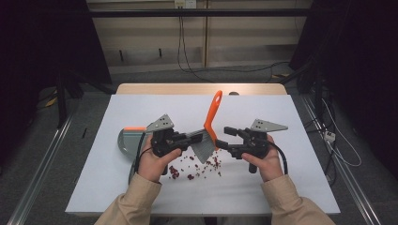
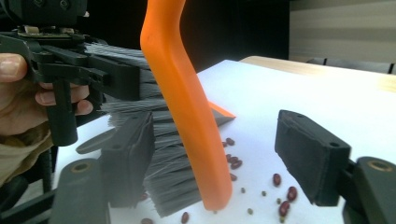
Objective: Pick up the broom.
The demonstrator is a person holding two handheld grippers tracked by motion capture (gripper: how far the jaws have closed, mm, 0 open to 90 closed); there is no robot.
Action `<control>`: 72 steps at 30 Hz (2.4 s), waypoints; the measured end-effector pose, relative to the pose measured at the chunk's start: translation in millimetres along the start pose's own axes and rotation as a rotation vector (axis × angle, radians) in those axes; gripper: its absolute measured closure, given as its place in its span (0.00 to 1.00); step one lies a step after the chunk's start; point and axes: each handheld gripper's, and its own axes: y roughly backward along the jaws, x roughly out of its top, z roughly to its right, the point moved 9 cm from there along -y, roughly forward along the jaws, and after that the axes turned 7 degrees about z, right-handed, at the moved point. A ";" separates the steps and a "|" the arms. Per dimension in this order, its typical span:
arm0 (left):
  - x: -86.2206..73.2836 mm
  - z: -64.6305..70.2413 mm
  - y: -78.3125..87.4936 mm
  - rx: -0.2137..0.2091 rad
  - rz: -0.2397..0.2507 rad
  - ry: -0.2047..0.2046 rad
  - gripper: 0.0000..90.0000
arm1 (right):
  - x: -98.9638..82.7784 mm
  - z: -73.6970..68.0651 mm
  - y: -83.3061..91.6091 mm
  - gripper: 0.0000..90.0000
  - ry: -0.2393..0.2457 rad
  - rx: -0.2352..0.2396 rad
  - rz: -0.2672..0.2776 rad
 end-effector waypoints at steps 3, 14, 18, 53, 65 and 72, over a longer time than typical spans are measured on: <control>0.5 3.2 -1.1 -0.021 0.005 0.005 0.93 | -3.9 -3.0 -3.1 0.37 0.001 0.023 -0.019; -0.9 11.4 -5.2 -0.081 0.000 0.006 0.93 | -9.5 -10.6 -7.8 0.45 -0.020 0.105 -0.040; -0.2 14.8 -6.0 -0.110 0.006 0.010 0.94 | -12.9 -14.8 -11.5 0.47 -0.036 0.152 -0.049; 3.2 -19.1 4.7 0.057 0.020 -0.087 0.23 | -0.2 2.8 18.0 0.78 -0.010 0.007 -0.169; 4.8 -38.8 25.0 0.142 0.007 -0.112 0.10 | 1.9 23.5 31.3 0.78 0.019 -0.135 -0.213; 1.9 -48.6 38.5 0.176 -0.007 -0.136 0.10 | 2.0 36.1 41.0 0.78 0.032 -0.217 -0.243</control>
